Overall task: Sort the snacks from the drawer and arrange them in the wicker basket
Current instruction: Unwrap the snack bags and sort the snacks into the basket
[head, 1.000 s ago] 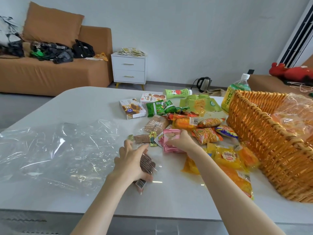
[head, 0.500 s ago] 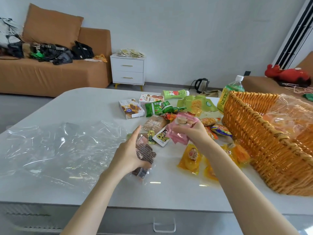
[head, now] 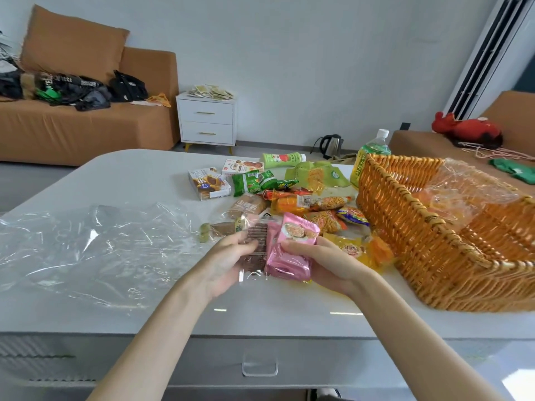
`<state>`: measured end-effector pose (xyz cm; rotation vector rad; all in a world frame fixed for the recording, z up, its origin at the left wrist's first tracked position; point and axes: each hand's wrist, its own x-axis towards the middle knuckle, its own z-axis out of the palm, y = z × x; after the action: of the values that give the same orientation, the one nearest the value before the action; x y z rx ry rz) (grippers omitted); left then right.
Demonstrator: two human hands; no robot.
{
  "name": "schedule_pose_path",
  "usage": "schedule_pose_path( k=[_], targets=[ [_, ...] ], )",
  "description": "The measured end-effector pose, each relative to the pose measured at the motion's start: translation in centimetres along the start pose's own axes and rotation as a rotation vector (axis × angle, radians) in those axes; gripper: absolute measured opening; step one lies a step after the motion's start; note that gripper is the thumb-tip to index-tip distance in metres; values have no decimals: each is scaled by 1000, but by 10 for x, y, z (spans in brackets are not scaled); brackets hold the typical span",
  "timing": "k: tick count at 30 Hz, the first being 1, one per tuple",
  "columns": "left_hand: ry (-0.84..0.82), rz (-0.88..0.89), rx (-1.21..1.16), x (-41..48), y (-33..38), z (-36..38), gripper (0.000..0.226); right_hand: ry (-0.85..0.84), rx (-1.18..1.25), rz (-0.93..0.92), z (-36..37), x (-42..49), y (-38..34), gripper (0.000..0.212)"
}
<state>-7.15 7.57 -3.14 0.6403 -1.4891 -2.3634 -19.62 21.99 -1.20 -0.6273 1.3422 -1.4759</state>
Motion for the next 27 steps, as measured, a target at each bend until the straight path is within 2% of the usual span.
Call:
schedule_pose_path(
  k=[3, 6, 8, 10, 12, 13, 16, 18, 22, 27],
  targets=[
    [-3, 7, -2, -4, -1, 7, 23, -9, 18, 13, 2, -4, -1, 24],
    [127, 88, 102, -4, 0, 3, 31, 46, 54, 27, 5, -4, -4, 16],
    [249, 234, 386, -10, 4, -4, 30, 101, 75, 46, 6, -2, -7, 14],
    [446, 467, 827, -23, 9, -20, 30, 111, 91, 53, 9, -1, -9, 13],
    [675, 635, 1249, -38, 13, -39, 42, 91, 122, 65, 14, 2, -8, 12],
    [768, 659, 1406, -44, 13, -49, 54, 77, 136, 75, 18, 3, -8, 13],
    [891, 505, 1617, -56, 5, -74, 101, 43, 131, 121, 31, 8, -5, 23],
    [917, 466, 1712, -59, -3, -87, 117, 31, 119, 151, 37, 11, -3, 27],
    [903, 365, 1785, -60, -9, -107, 119, 26, 103, 182, 46, 15, 1, 18],
    [784, 212, 1763, -61, -6, -114, 97, 30, 120, 216, 50, 18, 3, 19]
  ],
)
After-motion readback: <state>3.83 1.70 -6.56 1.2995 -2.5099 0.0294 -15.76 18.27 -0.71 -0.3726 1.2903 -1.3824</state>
